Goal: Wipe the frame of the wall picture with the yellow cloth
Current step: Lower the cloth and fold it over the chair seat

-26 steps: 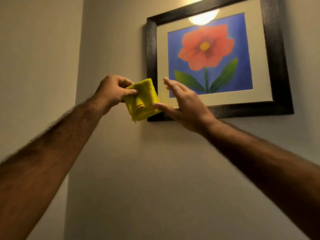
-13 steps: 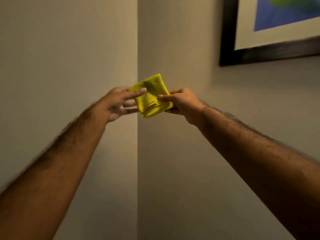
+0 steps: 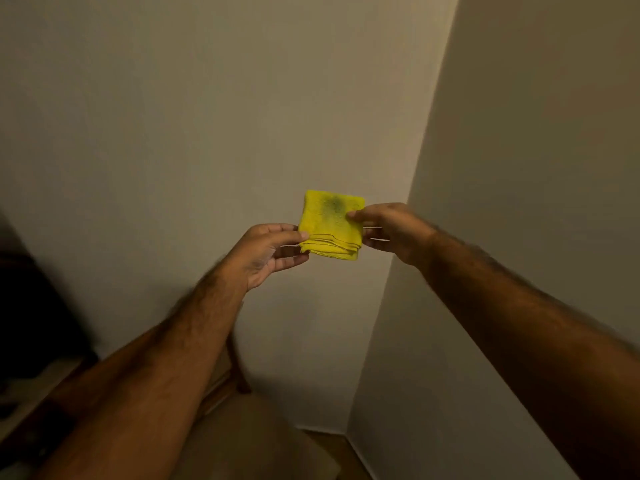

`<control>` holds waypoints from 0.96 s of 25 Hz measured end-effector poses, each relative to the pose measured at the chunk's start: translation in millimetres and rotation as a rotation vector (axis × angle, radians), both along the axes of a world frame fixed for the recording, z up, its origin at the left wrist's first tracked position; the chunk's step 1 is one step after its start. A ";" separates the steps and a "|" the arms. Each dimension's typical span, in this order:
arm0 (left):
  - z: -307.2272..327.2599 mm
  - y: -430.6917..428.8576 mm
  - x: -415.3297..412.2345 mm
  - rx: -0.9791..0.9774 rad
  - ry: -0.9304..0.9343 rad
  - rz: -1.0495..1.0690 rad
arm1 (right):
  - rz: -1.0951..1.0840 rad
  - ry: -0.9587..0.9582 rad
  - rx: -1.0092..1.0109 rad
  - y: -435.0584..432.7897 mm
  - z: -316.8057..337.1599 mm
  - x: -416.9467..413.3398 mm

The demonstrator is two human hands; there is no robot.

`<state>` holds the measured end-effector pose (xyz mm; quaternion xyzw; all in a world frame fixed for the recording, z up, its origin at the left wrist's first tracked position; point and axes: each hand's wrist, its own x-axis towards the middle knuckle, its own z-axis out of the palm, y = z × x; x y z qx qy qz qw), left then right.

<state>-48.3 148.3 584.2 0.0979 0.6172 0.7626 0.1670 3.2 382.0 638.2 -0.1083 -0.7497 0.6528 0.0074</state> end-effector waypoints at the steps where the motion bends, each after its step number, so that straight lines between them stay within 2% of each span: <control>1: -16.7 -9.6 -3.7 -0.020 -0.026 0.023 | 0.014 -0.047 -0.005 -6.5 -20.4 -9.0; 8: -167.7 -91.5 -22.4 -0.199 -0.265 0.144 | 0.190 -0.346 -0.010 -76.5 -192.5 -62.7; 13: -299.2 -134.0 -14.8 -0.339 -0.468 0.213 | 0.301 -0.592 -0.009 -120.6 -340.5 -74.3; 20: -472.2 -153.6 5.6 -0.519 -0.658 0.297 | 0.235 -0.901 -0.044 -163.6 -527.3 -53.9; 24: -561.7 -156.5 18.8 -0.662 -0.745 0.295 | 0.239 -0.970 0.008 -170.7 -616.0 -37.3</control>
